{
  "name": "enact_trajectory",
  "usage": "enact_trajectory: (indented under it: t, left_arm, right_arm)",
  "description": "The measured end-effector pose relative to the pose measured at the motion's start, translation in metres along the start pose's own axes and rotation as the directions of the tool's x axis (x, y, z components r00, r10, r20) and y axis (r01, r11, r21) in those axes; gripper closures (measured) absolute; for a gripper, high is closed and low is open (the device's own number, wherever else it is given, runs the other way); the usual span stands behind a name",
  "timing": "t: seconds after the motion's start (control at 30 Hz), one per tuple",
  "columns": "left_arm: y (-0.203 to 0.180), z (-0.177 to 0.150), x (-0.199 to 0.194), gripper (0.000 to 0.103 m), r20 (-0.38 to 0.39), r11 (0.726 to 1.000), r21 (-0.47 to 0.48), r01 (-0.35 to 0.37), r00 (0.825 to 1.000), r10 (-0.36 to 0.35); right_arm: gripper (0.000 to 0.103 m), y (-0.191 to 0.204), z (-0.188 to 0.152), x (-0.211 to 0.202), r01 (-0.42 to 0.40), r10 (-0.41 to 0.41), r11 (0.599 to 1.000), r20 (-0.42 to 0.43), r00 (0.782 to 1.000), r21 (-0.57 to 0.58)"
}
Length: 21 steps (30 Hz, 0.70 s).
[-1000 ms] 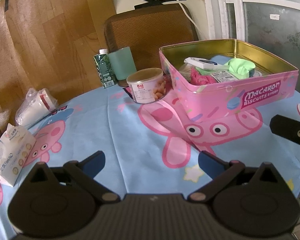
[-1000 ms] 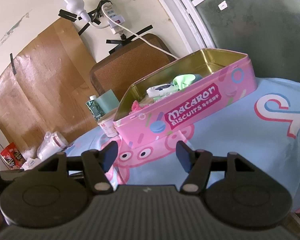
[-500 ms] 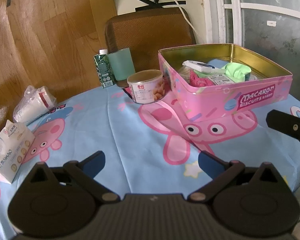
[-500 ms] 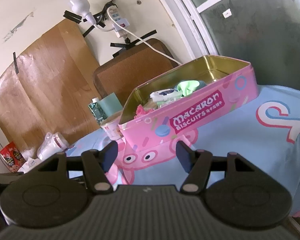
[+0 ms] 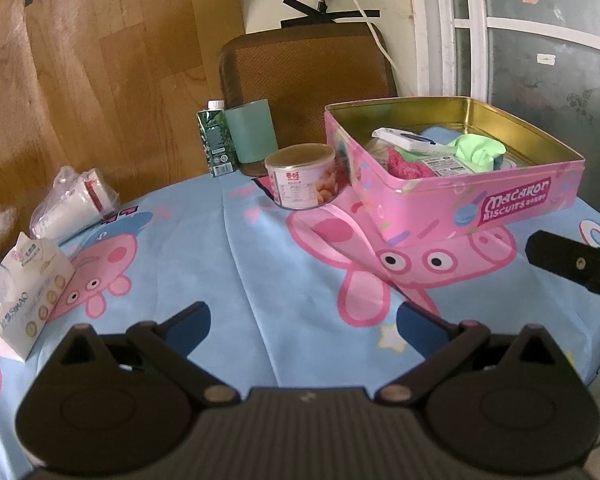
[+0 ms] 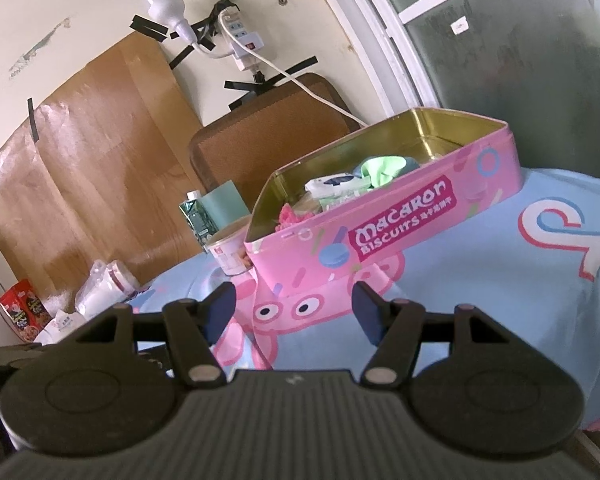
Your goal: Organize soft objects
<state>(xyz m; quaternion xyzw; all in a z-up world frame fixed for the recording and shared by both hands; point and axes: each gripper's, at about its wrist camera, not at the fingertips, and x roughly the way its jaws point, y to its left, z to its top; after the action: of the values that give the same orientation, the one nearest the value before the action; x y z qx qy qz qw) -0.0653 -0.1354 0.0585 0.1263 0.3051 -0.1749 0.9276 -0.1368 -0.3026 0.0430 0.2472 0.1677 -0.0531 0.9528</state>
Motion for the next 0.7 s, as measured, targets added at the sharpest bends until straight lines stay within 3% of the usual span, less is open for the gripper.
enact_trajectory:
  t: [0.7]
  left_arm:
    - [0.004,-0.003,0.002,0.000,-0.017,1.000,-0.007,-0.011,1.000,0.011]
  right_arm:
    - [0.029,0.012,-0.006,0.004,0.010,-0.010,1.000,0.002,1.000,-0.025]
